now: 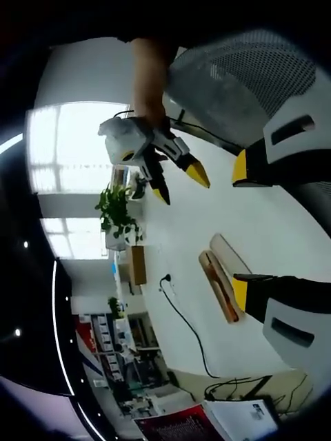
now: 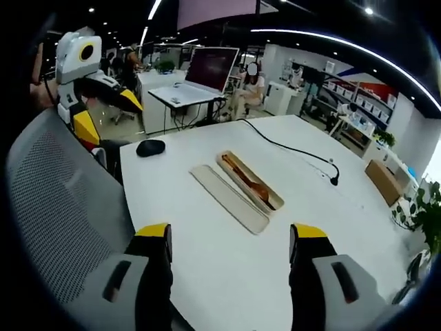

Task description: Arrange the utensils inside the cutlery case until each visible utensil rests in its matching compartment.

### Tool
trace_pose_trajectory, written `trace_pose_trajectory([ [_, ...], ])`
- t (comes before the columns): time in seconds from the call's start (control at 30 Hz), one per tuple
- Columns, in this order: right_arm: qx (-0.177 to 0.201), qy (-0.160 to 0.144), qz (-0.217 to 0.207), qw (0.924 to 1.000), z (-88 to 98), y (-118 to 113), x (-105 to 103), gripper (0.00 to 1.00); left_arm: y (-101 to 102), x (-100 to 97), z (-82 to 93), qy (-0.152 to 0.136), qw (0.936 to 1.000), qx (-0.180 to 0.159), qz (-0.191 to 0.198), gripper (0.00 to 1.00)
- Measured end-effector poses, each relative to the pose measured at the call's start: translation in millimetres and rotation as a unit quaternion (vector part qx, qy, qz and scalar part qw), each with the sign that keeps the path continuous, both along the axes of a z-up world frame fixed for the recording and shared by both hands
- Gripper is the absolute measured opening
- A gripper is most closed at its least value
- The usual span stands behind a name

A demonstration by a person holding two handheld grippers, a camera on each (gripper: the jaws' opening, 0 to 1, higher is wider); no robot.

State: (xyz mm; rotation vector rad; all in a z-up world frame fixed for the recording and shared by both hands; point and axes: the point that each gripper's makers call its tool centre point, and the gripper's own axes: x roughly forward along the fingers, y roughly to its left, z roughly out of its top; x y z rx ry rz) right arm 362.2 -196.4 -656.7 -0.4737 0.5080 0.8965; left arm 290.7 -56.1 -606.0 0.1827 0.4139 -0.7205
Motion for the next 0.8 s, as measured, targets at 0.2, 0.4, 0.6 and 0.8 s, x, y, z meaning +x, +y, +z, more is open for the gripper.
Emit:
trace_pose_trajectory([
  [0.2,0.006,0.003,0.003,1.0,-0.2,4.0,-1.7,0.72,-4.7,-1.7,-2.7,0.001,0.9998,0.01,-0.015,0.56],
  [0.4,-0.004,0.001,0.006,1.0,-3.3,1.9,-2.6,0.72,-0.8,2.9,-1.1,0.0,1.0,-0.006,-0.005,0.65],
  [0.6,-0.03,-0.005,0.006,0.9995,-7.5,-7.6,-1.7,0.72,-1.8,2.7,1.1,0.008,0.9998,-0.015,-0.012,0.65],
  [0.8,-0.024,-0.013,-0.015,0.9995,-1.3,-19.2,7.4,0.71,0.8,4.5,4.3,0.001,0.9999,-0.01,-0.012,0.65],
])
